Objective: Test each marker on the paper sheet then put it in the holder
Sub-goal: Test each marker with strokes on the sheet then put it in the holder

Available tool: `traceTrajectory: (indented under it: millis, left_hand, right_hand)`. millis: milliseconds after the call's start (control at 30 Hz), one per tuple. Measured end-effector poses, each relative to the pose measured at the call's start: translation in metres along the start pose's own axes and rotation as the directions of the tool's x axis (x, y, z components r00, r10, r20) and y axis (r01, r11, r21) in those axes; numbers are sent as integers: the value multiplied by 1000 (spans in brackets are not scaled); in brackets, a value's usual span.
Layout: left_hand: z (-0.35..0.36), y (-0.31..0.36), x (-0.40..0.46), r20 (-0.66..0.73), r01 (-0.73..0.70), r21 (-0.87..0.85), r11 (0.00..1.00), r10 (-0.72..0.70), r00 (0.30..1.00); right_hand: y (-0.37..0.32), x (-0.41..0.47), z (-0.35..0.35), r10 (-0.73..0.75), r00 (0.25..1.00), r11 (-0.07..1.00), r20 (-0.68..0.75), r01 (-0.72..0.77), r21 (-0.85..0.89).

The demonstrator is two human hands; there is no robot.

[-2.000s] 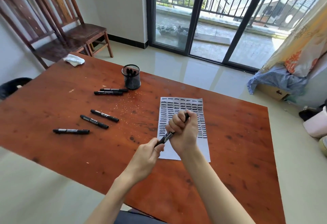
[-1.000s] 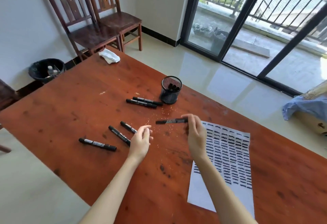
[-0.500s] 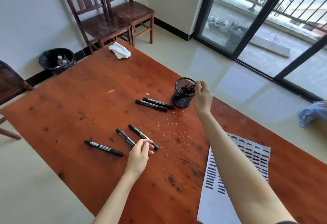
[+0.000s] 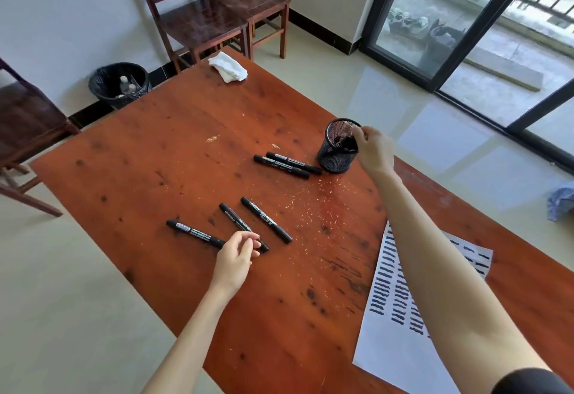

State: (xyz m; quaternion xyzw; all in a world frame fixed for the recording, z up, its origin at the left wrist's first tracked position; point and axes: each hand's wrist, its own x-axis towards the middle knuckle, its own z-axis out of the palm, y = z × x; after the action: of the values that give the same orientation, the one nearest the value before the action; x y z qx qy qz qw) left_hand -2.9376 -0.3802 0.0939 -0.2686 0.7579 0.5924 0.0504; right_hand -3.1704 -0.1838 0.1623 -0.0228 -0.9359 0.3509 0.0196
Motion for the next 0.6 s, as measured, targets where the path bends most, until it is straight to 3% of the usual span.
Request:
traceTrajectory:
  millis: [267, 433, 533, 600]
  left_hand:
    - [-15, -8, -5, -32, -10, 28, 1000, 11, 999]
    - [-29, -13, -7, -70, -15, 81, 997, 21, 997]
    - [-47, -17, -1, -105, -140, 357, 924, 188, 977]
    - [-63, -21, 11, -62, -233, 595, 769, 333, 941]
  right_hand:
    - [-6, -3, -5, 14, 1000, 995, 18, -13, -99]
    - [-20, -41, -1, -57, 966, 996, -254, 39, -74]
    - [-23, -82, 15, -66, 967, 989, -246, 96, 111]
    - [-18, -115, 30, -59, 986, 970, -156, 94, 225]
